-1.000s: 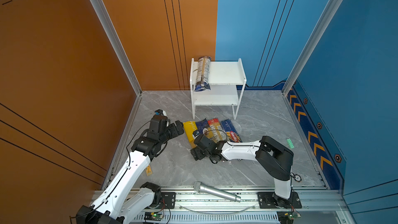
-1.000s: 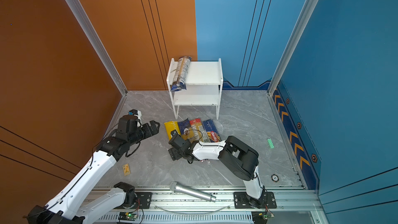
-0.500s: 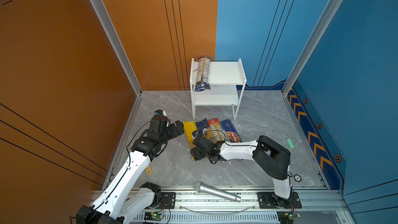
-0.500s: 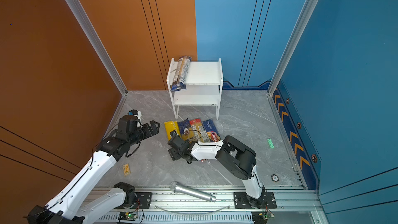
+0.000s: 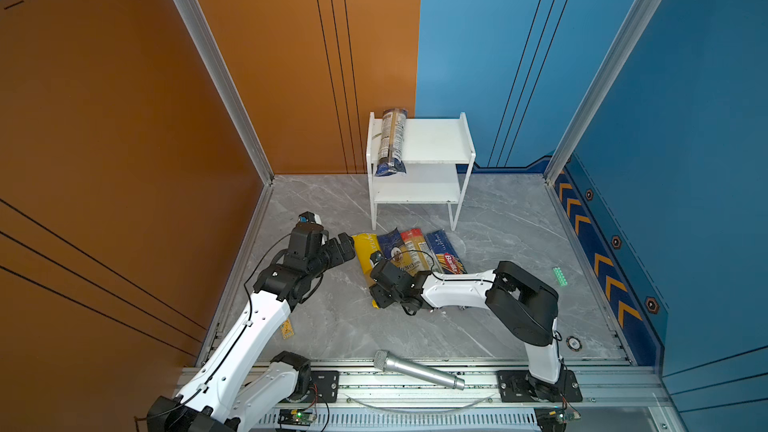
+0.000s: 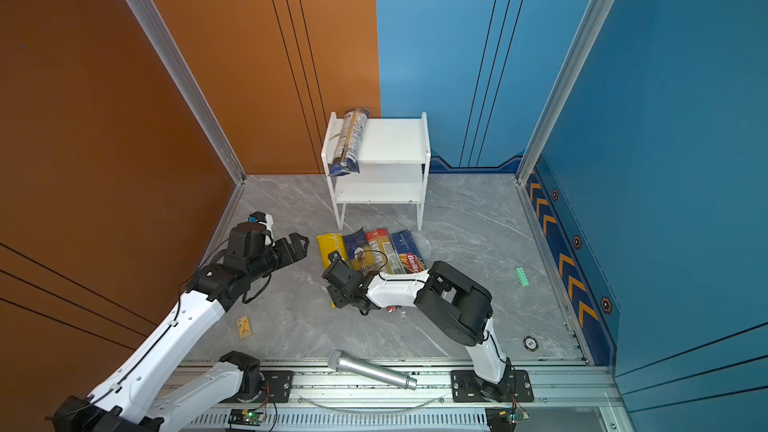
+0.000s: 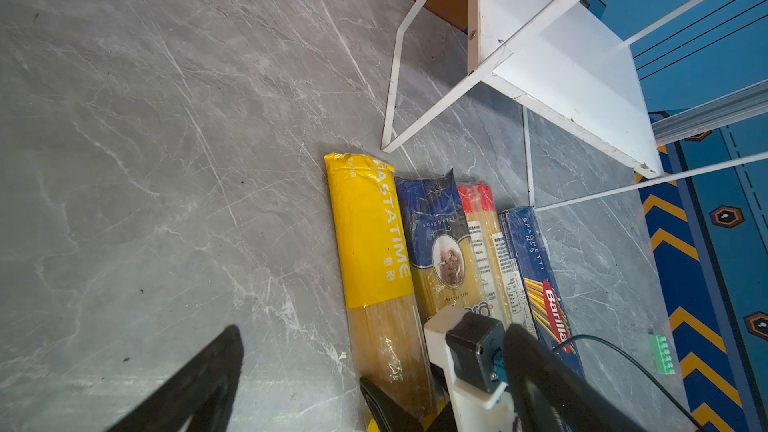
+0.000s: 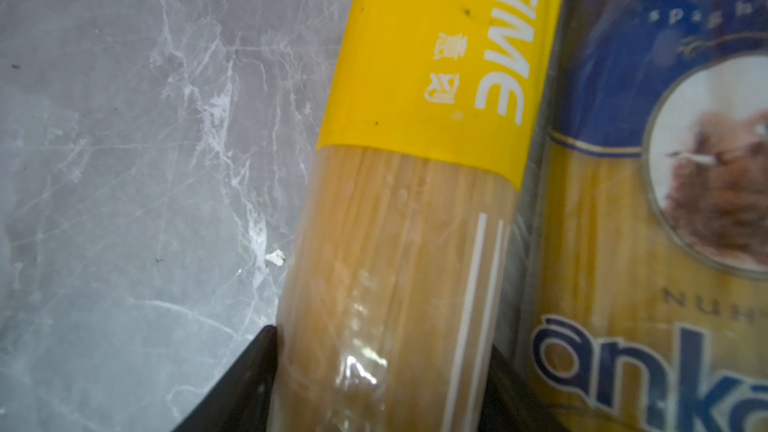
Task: Place and organize the pasta boxes and bags onto the shelf
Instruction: 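Close the right gripper around the yellow Pastatime bag's lower end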
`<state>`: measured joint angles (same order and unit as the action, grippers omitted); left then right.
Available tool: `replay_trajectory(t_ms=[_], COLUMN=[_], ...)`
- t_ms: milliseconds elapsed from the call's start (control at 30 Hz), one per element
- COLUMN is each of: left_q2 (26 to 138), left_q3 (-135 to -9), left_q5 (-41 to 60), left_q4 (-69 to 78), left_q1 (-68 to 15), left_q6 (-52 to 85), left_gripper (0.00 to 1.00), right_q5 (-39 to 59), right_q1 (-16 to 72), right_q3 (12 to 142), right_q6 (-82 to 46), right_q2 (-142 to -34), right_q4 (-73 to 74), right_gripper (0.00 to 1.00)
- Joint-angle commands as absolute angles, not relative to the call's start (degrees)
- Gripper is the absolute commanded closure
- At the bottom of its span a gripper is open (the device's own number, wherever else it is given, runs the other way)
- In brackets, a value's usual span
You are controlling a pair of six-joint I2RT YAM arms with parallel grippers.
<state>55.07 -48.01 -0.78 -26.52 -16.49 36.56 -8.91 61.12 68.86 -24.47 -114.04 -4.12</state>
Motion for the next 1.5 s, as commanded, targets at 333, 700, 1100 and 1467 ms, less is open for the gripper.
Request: replay_trajectory(t_ms=[333,700,1100,1467], left_q2=[54.4,53.62,52.29,51.67], left_q3=[-46.78,-46.11,-45.67,-45.94], left_q5=[-0.27,-0.81,-1.14,-0.13], left_q4=[-26.02,-26.06,-26.54,-27.66], left_q1=[-15.96,-15.78,-14.72,-13.1], left_q6=[37.18,37.0,37.18,37.09], left_gripper=[0.02,0.02,0.02,0.02], right_q5=[-6.18,-6.46,-5.12,-6.54], right_q1=[61.2,61.28,61.7,62.53], right_q3=[70.02,70.8,72.22,75.15], right_q6=[-24.61,-24.96,-24.9,-25.05], right_q2=[-116.49,-116.71,-118.32,-121.68], right_q4=[-10.44,-11.26,-12.34,-17.54], right_gripper=[0.63,0.45,0.19,0.26])
